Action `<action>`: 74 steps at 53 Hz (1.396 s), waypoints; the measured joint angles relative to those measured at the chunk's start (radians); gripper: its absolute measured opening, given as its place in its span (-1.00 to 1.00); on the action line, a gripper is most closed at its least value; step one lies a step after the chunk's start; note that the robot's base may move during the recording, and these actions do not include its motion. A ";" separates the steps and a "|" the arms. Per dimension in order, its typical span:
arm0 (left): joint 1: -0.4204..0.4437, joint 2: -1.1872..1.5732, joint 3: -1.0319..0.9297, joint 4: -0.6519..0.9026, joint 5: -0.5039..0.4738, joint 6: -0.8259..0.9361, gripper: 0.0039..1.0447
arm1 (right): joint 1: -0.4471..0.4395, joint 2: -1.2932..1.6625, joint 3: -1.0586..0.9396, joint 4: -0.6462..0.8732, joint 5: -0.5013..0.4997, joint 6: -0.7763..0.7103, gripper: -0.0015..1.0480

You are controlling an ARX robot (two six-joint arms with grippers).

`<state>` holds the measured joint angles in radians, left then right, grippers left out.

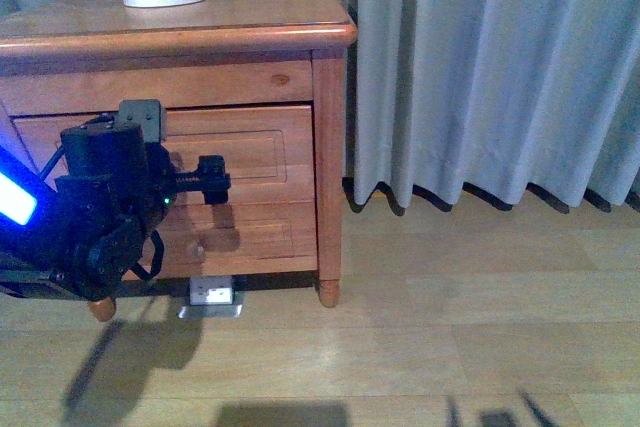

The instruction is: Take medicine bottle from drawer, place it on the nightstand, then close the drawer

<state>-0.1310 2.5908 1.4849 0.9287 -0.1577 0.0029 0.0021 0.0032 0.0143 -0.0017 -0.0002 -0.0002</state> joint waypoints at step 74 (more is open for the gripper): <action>-0.009 -0.005 0.011 -0.012 -0.003 0.005 -0.26 | 0.000 0.000 0.000 0.000 0.000 0.000 0.87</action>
<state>-0.1402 2.5862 1.4956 0.9165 -0.1608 0.0074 0.0021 0.0032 0.0143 -0.0017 -0.0002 -0.0002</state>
